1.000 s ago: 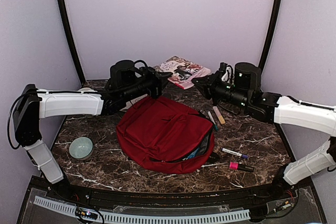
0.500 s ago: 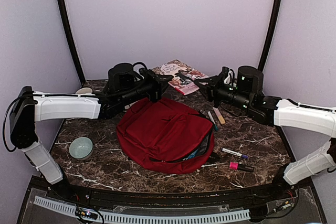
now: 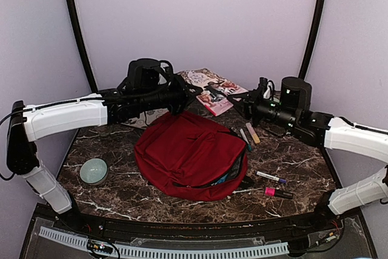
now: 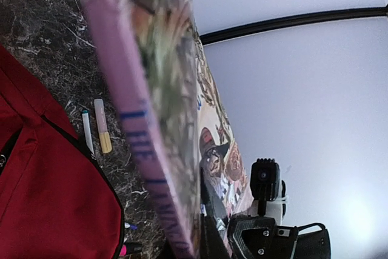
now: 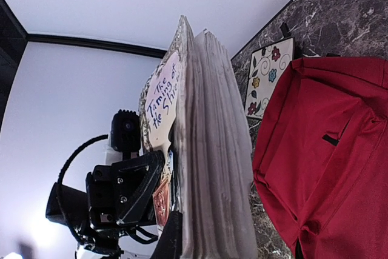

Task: Pack the student bag
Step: Pass from the left arm to the right, then pick up the largest pocket of the bag from the student bag.

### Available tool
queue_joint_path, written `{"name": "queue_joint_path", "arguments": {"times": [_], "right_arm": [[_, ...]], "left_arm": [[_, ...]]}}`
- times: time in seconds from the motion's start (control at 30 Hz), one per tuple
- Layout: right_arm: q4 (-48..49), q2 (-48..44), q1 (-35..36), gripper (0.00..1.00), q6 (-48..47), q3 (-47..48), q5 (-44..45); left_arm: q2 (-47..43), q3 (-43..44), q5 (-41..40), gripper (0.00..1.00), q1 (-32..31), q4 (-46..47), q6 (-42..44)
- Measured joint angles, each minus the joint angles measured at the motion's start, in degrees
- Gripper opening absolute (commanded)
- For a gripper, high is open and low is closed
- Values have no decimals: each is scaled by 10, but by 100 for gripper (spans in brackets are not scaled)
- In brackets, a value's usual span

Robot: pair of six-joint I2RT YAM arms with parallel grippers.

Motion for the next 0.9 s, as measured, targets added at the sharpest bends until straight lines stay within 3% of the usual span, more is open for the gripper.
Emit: {"name": "queue_joint_path", "arguments": {"times": [0.17,0.27,0.47,0.6,0.77,0.9], "right_arm": [[-62,-39,1,0,-50,11,-20],[-129,-76,-19,0,-88,13,19],[-244,-136,-52,0,-139,12,100],[-306,-179,-54,0,-162,1,127],[-381,-244,-56,0,-179,-14,170],[-431,-300,-57,0,-179,-31,201]], "left_arm": [[-19,70,-23,34,-23,-165,119],[-28,100,-85,44,-17,-281,197],[-64,104,-189,97,16,-373,358],[-104,78,-190,99,42,-364,412],[-129,42,-82,91,127,-340,456],[-106,45,10,90,126,-340,483]]}}
